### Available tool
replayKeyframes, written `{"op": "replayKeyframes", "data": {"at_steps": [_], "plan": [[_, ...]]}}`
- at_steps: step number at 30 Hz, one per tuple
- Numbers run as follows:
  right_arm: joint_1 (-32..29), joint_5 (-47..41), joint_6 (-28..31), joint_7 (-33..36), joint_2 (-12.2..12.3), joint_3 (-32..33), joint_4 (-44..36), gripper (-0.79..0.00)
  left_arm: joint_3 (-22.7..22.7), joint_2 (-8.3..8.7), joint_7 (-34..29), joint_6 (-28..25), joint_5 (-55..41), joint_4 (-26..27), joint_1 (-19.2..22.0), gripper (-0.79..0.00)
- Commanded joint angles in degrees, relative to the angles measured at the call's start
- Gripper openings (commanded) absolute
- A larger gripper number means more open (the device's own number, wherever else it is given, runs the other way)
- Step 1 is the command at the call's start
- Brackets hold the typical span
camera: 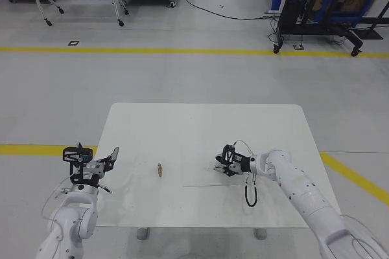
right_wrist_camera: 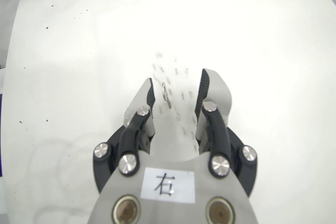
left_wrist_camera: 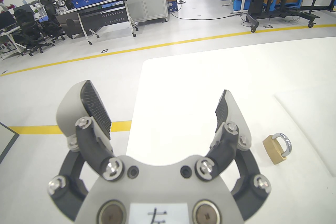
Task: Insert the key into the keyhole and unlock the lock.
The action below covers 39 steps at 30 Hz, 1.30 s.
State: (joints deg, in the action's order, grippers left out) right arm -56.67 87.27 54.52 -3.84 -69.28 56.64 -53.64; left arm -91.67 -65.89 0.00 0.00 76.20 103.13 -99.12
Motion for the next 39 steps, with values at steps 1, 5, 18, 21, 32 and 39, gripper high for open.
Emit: {"op": "replayKeyframes", "data": {"at_steps": [1,5,18,21,32,39], "plan": [[0.41,0.34,-0.05,-0.63,-0.01,-0.28,0.73,-0.785,0.0,0.0,0.0,0.0,0.0,0.0,0.0,0.0],[0.87,1.3,0.07,-1.94,0.1,-0.72,1.1,-0.785,0.0,0.0,0.0,0.0,0.0,0.0,0.0,0.0],[-0.01,5.06,-1.53,-3.99,1.03,-1.22,-2.94,-0.785,0.0,0.0,0.0,0.0,0.0,0.0,0.0,0.0],[-0.94,6.13,-1.52,-5.83,1.63,-0.55,-5.54,-0.785,0.0,0.0,0.0,0.0,0.0,0.0,0.0,0.0],[-5.76,8.44,-3.08,-7.45,3.79,2.85,-13.86,-0.785,0.0,0.0,0.0,0.0,0.0,0.0,0.0,0.0],[-5.85,8.17,-3.14,-7.11,3.81,2.92,-13.79,-0.785,0.0,0.0,0.0,0.0,0.0,0.0,0.0,0.0]]}}
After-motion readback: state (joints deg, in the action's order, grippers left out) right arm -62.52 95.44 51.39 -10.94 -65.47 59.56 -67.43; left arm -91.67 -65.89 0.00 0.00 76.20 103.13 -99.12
